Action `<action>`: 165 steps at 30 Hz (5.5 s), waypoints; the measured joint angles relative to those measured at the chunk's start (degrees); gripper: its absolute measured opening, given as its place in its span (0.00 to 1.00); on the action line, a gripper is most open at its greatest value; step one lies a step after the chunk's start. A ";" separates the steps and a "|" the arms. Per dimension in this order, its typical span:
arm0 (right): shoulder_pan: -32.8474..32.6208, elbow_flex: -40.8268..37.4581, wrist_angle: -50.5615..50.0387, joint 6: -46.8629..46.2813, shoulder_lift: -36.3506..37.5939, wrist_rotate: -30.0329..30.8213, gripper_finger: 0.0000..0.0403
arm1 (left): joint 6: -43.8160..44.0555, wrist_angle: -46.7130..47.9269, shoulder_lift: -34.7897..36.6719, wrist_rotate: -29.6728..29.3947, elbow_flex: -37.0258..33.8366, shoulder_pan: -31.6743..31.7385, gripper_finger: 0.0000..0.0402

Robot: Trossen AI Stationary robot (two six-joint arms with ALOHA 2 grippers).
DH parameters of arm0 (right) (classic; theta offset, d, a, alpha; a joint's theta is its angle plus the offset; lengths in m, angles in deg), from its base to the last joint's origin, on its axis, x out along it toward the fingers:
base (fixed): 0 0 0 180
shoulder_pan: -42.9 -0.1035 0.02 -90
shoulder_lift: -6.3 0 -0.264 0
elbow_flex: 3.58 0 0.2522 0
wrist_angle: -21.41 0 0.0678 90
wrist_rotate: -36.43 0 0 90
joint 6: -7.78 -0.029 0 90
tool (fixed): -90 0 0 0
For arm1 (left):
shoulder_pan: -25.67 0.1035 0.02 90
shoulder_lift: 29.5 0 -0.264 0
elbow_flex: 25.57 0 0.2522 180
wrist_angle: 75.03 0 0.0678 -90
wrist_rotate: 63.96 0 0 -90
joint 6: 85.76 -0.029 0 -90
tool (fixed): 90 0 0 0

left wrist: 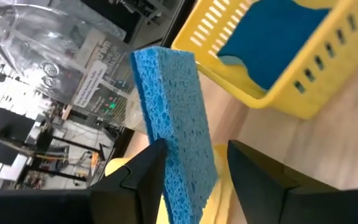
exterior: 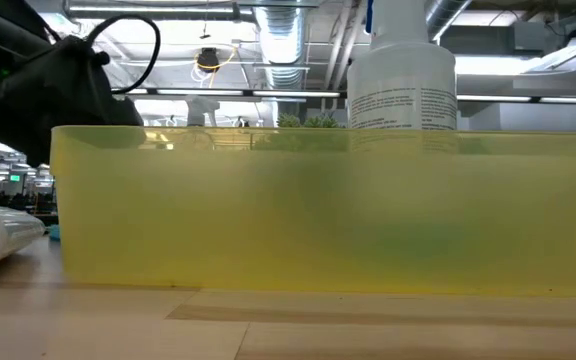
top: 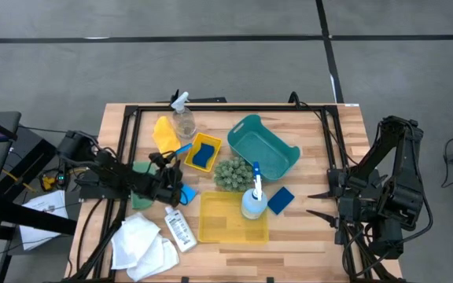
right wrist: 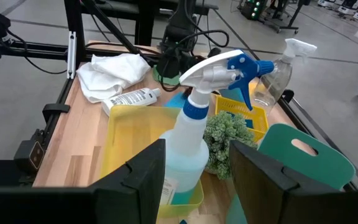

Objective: Pick & Place Kitchen Items
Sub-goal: Put the blue sponge into the top yellow bin

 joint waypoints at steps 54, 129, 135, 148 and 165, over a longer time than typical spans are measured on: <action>0.04 0.00 -0.42 0.90 -0.02 0.39 0.42 | 3.21 5.78 20.37 13.91 -0.07 2.14 0.33; -0.09 -0.96 -2.74 -1.09 -0.04 -2.21 0.42 | 5.17 9.95 0.92 16.76 17.25 11.31 0.65; -0.09 -0.96 -3.28 -1.09 -0.04 -2.58 0.42 | 6.19 10.02 0.83 16.45 17.25 12.40 0.55; -0.09 -0.96 -3.39 -1.53 -0.04 -2.75 0.42 | 6.93 10.72 0.85 18.05 17.25 12.43 0.19; 1.19 -0.96 -3.28 -1.53 -0.04 -2.69 0.42 | 7.23 17.45 5.77 16.03 17.20 10.76 0.01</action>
